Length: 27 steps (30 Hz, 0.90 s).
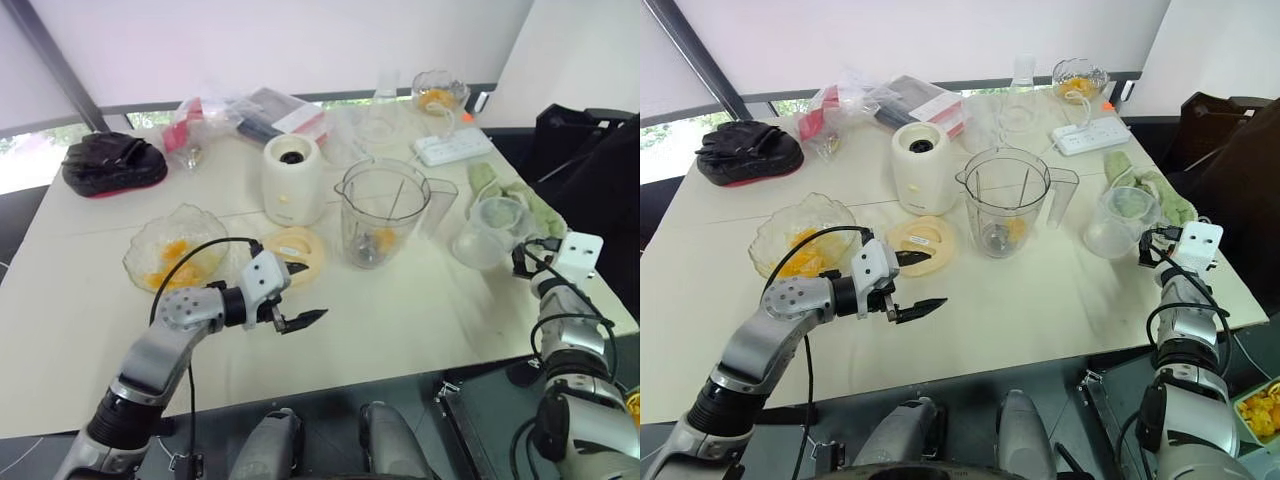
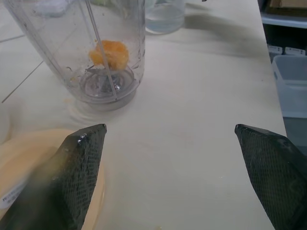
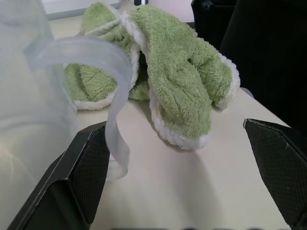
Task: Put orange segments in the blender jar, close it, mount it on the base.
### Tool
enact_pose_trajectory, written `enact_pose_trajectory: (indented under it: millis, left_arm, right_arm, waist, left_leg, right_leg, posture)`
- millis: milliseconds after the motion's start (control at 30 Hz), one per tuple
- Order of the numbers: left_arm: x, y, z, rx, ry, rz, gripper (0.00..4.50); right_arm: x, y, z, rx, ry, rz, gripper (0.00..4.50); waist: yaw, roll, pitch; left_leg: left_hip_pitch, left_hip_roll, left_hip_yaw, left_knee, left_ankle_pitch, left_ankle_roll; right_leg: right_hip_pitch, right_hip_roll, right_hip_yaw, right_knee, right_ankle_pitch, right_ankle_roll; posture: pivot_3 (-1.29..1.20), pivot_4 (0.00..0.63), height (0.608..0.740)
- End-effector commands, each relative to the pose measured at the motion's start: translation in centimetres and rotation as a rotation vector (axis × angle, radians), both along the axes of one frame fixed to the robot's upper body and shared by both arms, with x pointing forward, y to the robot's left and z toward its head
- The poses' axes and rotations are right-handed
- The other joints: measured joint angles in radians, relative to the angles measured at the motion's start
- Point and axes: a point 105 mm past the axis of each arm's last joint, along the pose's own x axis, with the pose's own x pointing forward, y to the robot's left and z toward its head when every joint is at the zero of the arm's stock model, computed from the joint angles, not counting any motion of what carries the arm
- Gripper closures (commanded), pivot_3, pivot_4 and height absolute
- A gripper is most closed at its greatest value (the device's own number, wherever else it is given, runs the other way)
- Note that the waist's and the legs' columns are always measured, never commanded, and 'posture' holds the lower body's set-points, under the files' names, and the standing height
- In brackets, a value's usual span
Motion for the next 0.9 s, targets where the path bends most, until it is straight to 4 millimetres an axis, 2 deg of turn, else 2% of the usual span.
enact_pose_trajectory:
  millis: [33, 267, 300, 367, 600, 633, 900]
  left_arm:
    - [-0.29, -0.15, 1.10, -0.011, -0.044, -0.014, 0.03]
    - [-0.21, -0.18, 1.06, -0.006, -0.049, -0.013, 0.03]
    - [-0.18, -0.22, 1.06, -0.005, -0.051, -0.014, 0.01]
    - [-0.12, -0.26, 1.08, -0.005, -0.054, -0.013, 0.00]
    - [0.03, -0.19, 1.05, 0.001, -0.060, -0.013, 0.00]
    - [0.04, -0.20, 1.06, 0.001, -0.062, -0.013, 0.00]
    - [0.22, -0.06, 1.06, 0.005, -0.067, -0.014, 0.00]
  right_arm:
    - [0.57, -0.80, 2.38, -0.041, -0.062, -0.015, 0.00]
    - [0.93, -0.99, 2.61, -0.038, -0.064, -0.019, 0.00]
    - [0.96, -1.03, 2.58, -0.035, -0.063, -0.019, 0.25]
    - [1.03, -1.06, 2.56, -0.032, -0.062, -0.018, 0.79]
    - [1.24, -0.86, 2.52, -0.028, -0.066, -0.010, 4.30]
    - [1.21, -0.86, 2.49, -0.027, -0.067, -0.010, 4.41]
    - [0.68, -0.48, 1.86, -0.020, -0.090, -0.004, 4.41]
  waist:
    - [-0.001, 0.000, 0.000]
    - [-0.001, 0.000, 0.000]
    - [-0.001, 0.000, 0.000]
    - [-0.001, 0.000, 0.000]
    - [0.002, 0.000, 0.000]
    - [0.001, 0.000, 0.000]
    - [0.002, 0.000, 0.000]
  left_leg:
    - [0.000, 0.000, 0.000, 0.000, 0.000, 0.000]
    - [0.000, 0.000, 0.000, 0.000, 0.000, 0.000]
    - [0.000, 0.000, 0.000, 0.000, 0.000, 0.000]
    - [0.000, 0.000, 0.000, -0.001, 0.000, 0.000]
    - [0.000, 0.000, 0.000, -0.001, 0.001, -0.001]
    - [0.000, 0.000, 0.000, -0.001, 0.001, -0.002]
    - [0.000, 0.000, 0.000, -0.001, 0.001, -0.002]
  right_leg:
    - [0.000, 0.000, 0.000, 0.000, 0.000, 0.000]
    - [0.000, 0.000, 0.000, -0.001, 0.000, 0.000]
    - [0.000, 0.000, 0.000, -0.001, 0.000, 0.000]
    - [0.000, 0.000, 0.000, -0.001, 0.000, 0.000]
    - [0.000, 0.000, 0.000, -0.002, 0.000, 0.000]
    - [0.000, 0.000, 0.000, -0.002, 0.000, 0.000]
    - [0.000, 0.000, 0.000, -0.004, 0.000, 0.000]
  posture:
    - [0.00, 0.150, 0.740]
    - [0.00, 0.150, 0.740]
    - [0.00, 0.150, 0.740]
    - [0.00, 0.150, 0.740]
    - [0.00, 0.150, 0.740]
    - [0.00, 0.150, 0.740]
    - [0.00, 0.150, 0.740]
